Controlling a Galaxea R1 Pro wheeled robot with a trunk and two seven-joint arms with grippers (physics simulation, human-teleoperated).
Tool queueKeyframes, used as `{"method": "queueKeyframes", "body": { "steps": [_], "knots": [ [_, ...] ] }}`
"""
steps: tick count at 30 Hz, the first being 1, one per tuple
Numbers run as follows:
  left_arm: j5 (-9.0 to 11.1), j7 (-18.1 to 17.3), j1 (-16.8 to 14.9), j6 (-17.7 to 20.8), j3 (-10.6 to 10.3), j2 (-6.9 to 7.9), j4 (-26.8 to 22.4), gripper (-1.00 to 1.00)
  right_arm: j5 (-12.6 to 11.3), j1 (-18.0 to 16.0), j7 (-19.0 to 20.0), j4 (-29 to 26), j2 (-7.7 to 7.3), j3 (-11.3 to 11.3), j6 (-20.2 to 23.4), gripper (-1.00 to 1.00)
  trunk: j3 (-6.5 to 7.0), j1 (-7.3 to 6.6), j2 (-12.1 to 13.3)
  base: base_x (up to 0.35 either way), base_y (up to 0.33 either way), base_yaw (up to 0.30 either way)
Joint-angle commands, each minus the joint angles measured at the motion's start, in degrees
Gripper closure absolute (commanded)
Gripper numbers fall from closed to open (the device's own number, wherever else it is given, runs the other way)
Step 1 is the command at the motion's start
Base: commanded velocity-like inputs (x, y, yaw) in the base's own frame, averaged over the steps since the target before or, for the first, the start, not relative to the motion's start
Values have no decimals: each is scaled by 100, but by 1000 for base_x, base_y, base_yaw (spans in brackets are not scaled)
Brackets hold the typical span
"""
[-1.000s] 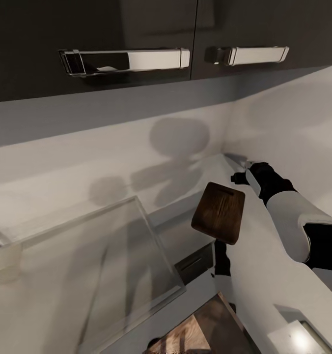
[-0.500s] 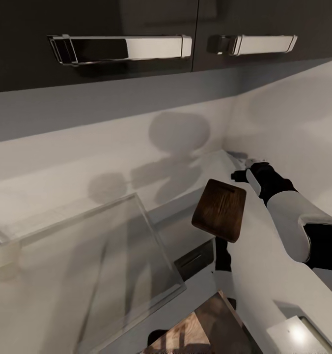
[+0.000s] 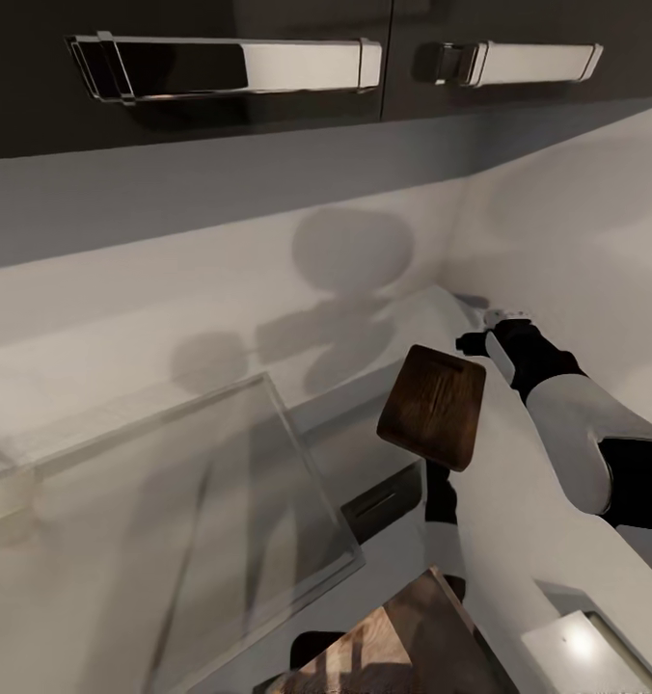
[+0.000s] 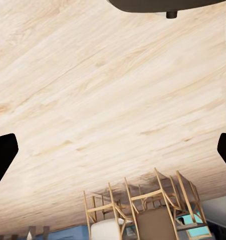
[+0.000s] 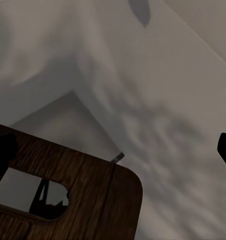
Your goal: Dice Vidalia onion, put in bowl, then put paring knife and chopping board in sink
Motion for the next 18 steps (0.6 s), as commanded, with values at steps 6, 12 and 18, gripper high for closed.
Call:
{"method": "queueKeyframes", "body": {
  "steps": [6,12,18],
  "knots": [
    [58,3,4,40,-11,-1,-20,-100,34,-3,3,3,-9,-11,22,-100,-64,3,-10,0,0,0],
    [58,3,4,40,-11,2,-20,-100,34,-3,3,10,-7,-8,22,-100,-120,3,-10,0,0,0],
    [58,3,4,40,-11,3,-20,-100,34,-3,3,11,-4,-6,22,-100,-176,3,-10,0,0,0]
  ]
}}
